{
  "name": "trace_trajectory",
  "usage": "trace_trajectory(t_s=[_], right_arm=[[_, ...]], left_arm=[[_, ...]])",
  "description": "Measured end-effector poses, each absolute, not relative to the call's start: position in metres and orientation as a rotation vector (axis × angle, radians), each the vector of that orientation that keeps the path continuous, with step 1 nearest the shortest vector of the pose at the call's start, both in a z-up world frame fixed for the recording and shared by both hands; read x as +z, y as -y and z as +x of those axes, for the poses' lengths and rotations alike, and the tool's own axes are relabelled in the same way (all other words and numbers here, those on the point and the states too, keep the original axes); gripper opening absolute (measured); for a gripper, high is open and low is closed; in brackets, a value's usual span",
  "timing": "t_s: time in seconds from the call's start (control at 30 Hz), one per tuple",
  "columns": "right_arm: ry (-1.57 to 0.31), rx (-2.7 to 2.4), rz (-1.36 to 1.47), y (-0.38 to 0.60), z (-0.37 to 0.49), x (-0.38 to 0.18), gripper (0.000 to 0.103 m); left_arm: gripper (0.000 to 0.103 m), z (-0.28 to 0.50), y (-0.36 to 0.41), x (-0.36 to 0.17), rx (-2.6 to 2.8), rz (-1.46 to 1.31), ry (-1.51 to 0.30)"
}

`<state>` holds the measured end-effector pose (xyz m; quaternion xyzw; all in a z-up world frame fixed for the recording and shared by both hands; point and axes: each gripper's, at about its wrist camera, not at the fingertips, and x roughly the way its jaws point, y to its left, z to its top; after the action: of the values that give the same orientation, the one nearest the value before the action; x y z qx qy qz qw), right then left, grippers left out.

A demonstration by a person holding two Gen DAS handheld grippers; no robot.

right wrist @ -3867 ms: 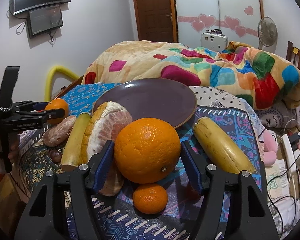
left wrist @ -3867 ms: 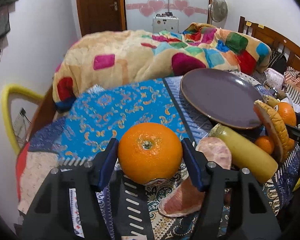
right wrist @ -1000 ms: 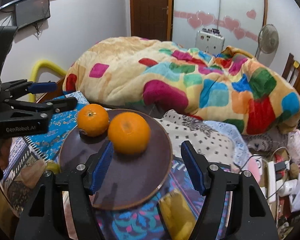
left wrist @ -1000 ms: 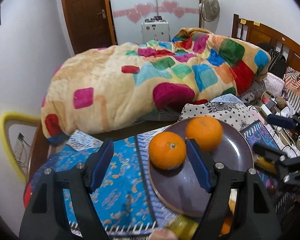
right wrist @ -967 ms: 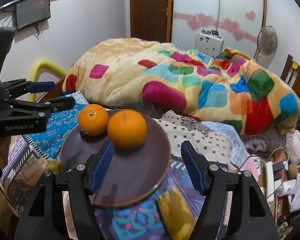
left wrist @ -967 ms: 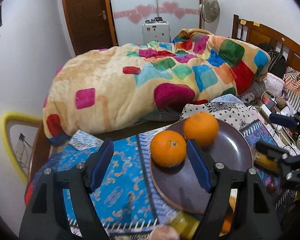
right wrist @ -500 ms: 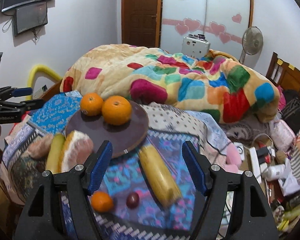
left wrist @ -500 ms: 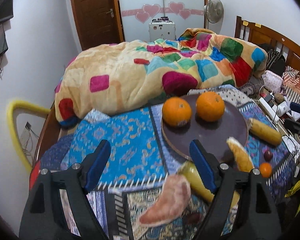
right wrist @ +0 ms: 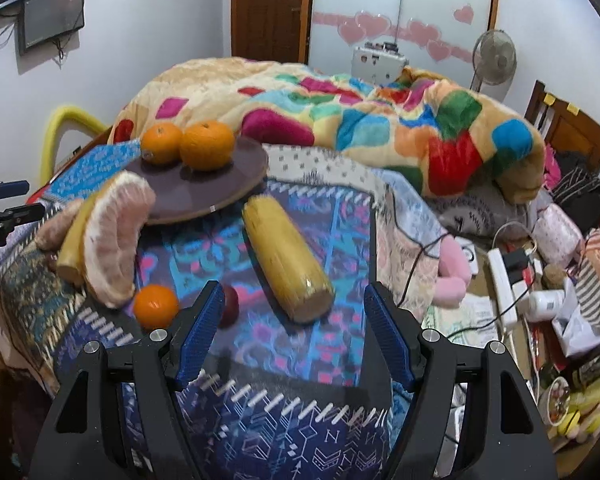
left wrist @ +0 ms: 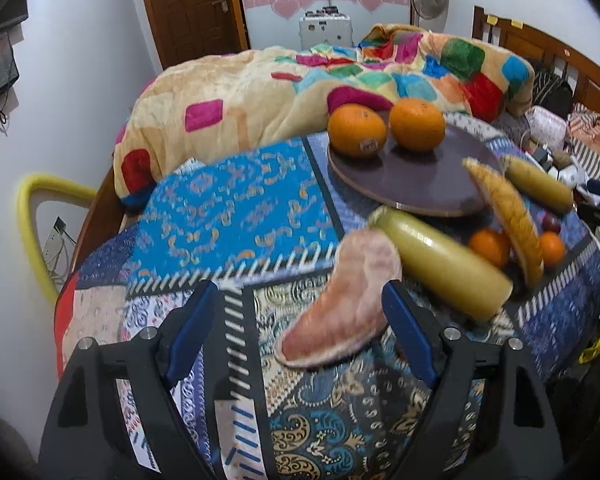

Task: Organize fruits
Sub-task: 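Move the left tool to the pink pomelo segment while the right tool approaches the yellow cob, then grasp the pink pomelo segment with the left tool while the right tool grasps the yellow cob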

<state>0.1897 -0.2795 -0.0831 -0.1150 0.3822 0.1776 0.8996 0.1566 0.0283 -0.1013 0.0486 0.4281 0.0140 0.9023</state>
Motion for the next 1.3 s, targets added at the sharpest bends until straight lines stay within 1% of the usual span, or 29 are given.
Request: trace_trajectory(t_s=[0.07,0.13,0.23,0.33,0.4,0.53,0.57,0.6,0.67,0.8,0.9,0.93,1.13,1.3], right_arm=[[-0.801,0.364,-0.244,0.280,0.193,-0.088,0.069],[-0.807,0.360,-0.246,0.281,0.196,-0.091,0.068],[-0.818,0.362,-0.236,0.282,0.202,-0.095,0.067],[-0.836,0.374,-0.216,0.282,0.210,-0.098,0.062],[-0.845,0.376,-0.220,0.280,0.214,-0.101,0.055],[-0.866,0.398,-0.213,0.278,0.221,-0.107,0.050],[-0.867,0.407,-0.209,0.277,0.222,-0.108,0.046],[-0.867,0.412,-0.207,0.276,0.222,-0.108,0.045],[-0.851,0.405,-0.216,0.274,0.220,-0.109,0.044],[-0.832,0.394,-0.228,0.274,0.213,-0.109,0.042],[-0.835,0.382,-0.222,0.278,0.206,-0.107,0.041],[-0.839,0.377,-0.216,0.281,0.202,-0.107,0.041],[-0.877,0.379,-0.194,0.293,0.184,-0.104,0.038],[-0.906,0.400,-0.211,0.290,0.188,-0.102,0.038]], left_arm=[[0.084,0.156,-0.028,-0.108,0.026,0.104,-0.893],[0.087,0.156,-0.031,-0.112,0.014,0.088,-0.893],[0.087,0.159,-0.035,-0.116,0.015,0.068,-0.891],[0.087,0.165,-0.037,-0.120,0.005,0.063,-0.910],[0.087,0.165,-0.036,-0.122,-0.009,0.060,-0.906],[0.087,0.168,-0.031,-0.126,-0.032,0.087,-0.901],[0.086,0.169,-0.030,-0.127,-0.037,0.094,-0.907],[0.085,0.171,-0.029,-0.130,-0.039,0.102,-0.915],[0.079,0.172,-0.027,-0.134,-0.047,0.104,-0.917],[0.059,0.171,-0.027,-0.134,-0.072,0.065,-0.913],[0.051,0.171,-0.030,-0.133,-0.064,0.054,-0.920],[0.049,0.172,-0.031,-0.133,-0.050,0.052,-0.923],[0.049,0.171,-0.042,-0.133,-0.037,0.008,-0.952],[0.049,0.175,-0.045,-0.133,-0.075,0.017,-0.981]])
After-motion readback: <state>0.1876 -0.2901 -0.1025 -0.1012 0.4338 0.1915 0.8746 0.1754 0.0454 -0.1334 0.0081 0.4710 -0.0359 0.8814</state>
